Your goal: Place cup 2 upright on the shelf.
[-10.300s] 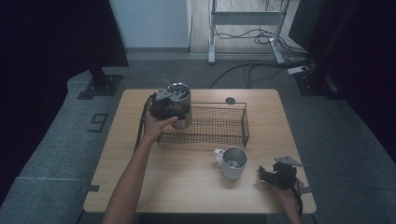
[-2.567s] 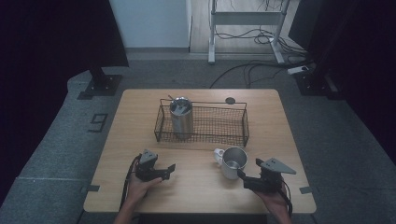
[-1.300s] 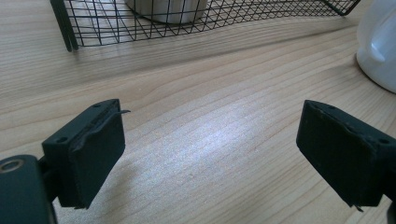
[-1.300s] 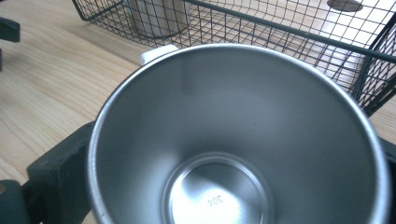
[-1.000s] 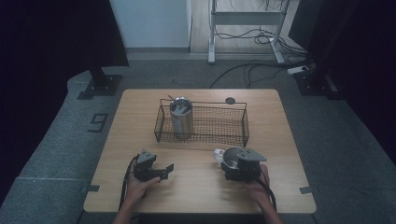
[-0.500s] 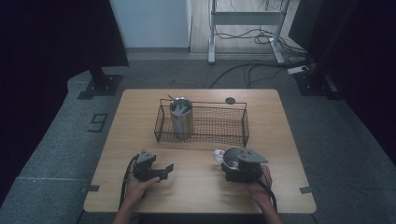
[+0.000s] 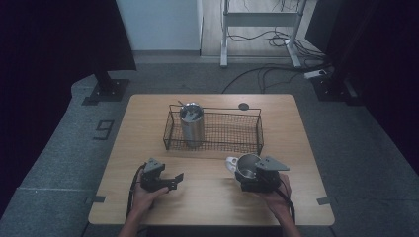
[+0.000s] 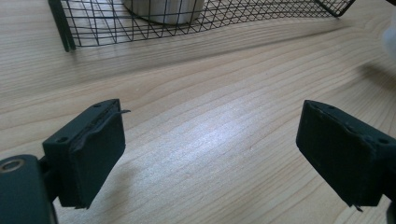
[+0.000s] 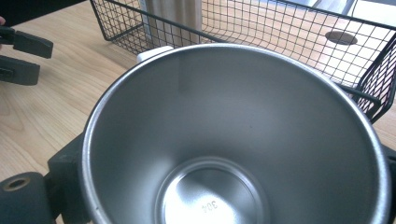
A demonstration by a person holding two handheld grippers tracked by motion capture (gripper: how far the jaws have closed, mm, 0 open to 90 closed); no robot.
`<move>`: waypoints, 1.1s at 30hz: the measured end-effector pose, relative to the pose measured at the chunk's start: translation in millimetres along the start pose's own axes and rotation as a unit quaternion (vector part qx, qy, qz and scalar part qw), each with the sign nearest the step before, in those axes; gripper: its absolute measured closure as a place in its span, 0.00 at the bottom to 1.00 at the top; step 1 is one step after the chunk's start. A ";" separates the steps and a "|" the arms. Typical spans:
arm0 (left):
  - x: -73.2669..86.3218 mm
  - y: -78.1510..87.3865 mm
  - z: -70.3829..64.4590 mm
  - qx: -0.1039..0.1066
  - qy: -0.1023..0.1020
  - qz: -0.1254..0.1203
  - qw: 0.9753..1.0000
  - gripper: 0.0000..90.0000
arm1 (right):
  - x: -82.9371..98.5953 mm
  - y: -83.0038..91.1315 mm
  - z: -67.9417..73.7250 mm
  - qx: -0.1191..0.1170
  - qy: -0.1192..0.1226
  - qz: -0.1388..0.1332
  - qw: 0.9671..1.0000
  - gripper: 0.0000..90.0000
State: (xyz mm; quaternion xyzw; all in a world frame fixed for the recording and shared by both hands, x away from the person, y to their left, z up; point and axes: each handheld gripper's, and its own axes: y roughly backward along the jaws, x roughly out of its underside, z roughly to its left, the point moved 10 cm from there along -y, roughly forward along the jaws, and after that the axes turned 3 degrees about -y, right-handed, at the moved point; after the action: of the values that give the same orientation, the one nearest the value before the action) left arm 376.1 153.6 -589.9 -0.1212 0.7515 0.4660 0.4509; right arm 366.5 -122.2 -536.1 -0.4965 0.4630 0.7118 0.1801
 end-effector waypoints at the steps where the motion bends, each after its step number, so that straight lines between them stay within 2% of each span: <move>1: -0.1 0.6 0.7 0.000 0.000 0.000 1.000 0.09 | 0.0 0.0 0.0 0.000 0.000 0.000 1.000 0.07; 8: -0.7 2.9 2.6 -0.002 0.003 -0.003 1.000 0.10 | -4.9 1.7 1.8 0.000 -0.001 -0.004 1.000 0.07; 16: -5.0 7.0 2.0 0.006 0.009 -0.013 1.000 0.10 | -16.0 4.5 0.7 -0.002 -0.008 -0.013 1.000 0.07; 33: -3.1 5.5 -0.5 0.011 0.000 -0.006 1.000 0.10 | -39.2 11.9 0.3 -0.001 -0.007 -0.026 1.000 0.07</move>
State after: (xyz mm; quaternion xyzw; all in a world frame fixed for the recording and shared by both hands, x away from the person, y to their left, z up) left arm 374.2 155.3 -584.1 -0.1211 0.7554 0.4552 0.4555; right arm 375.2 -120.0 -496.1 -0.5034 0.4478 0.7111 0.2011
